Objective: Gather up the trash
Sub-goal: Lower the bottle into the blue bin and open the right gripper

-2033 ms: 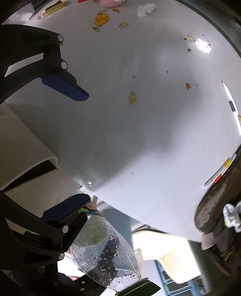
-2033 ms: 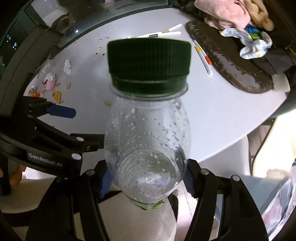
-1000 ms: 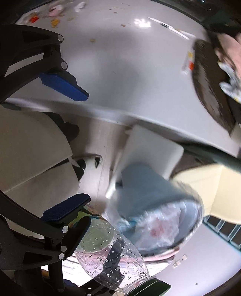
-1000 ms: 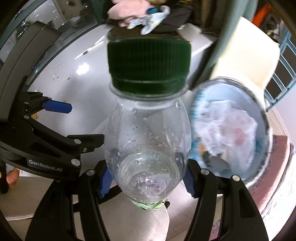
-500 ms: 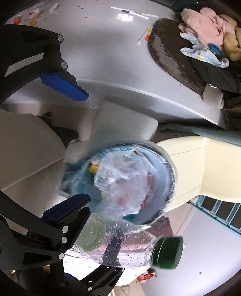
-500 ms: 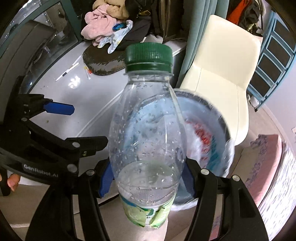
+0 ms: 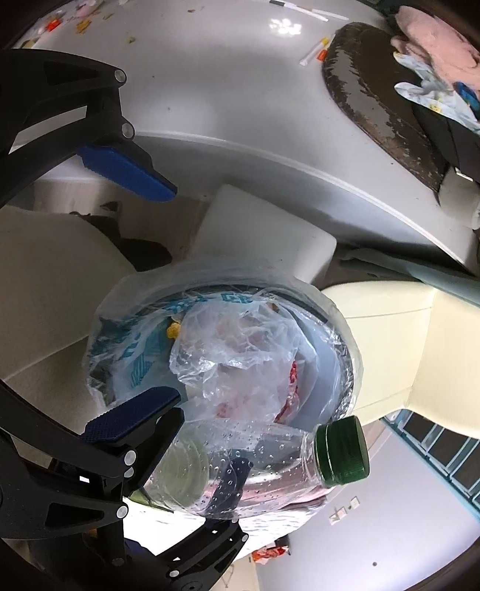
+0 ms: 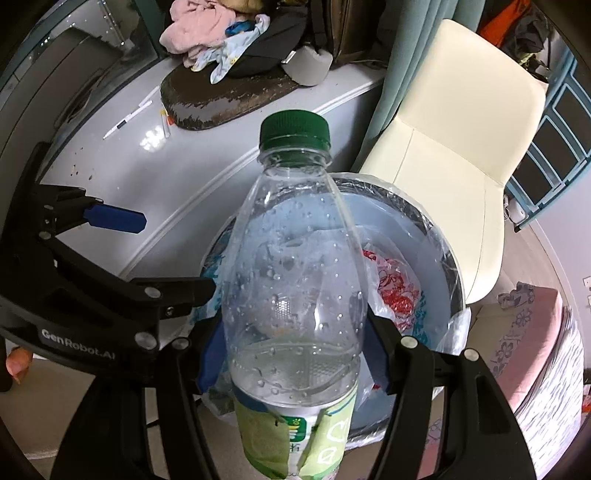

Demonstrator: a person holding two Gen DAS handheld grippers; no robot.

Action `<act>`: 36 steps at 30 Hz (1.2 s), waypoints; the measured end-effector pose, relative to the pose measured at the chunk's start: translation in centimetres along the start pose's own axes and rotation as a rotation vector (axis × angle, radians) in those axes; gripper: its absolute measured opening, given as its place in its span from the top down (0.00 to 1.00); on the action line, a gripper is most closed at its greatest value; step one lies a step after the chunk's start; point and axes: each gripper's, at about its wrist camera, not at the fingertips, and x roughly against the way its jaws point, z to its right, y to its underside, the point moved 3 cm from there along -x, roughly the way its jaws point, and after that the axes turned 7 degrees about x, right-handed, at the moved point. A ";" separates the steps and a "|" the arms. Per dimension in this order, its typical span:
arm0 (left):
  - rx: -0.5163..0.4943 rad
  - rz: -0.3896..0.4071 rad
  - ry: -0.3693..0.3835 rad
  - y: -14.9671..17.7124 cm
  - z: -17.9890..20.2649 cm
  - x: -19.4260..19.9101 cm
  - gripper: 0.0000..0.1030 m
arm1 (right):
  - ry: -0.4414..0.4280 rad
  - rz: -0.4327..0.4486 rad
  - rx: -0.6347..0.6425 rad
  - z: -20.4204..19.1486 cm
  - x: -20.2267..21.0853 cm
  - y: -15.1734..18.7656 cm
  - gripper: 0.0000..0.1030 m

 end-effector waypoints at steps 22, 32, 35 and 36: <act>0.081 -0.112 -0.050 -2.0 -1.9 -4.5 0.06 | 0.092 -0.098 0.099 1.4 -4.6 -1.7 0.23; 0.045 -0.075 -0.038 -1.7 -1.3 -2.6 0.06 | 0.139 -0.060 0.052 2.0 -2.3 -1.0 0.23; 0.025 -0.053 -0.041 -1.4 -1.7 -1.4 0.06 | 0.138 -0.053 0.047 1.5 -1.7 -1.1 0.23; 0.021 -0.046 -0.046 -1.3 -2.0 -0.9 0.06 | 0.137 -0.048 0.046 1.2 -1.4 -1.2 0.23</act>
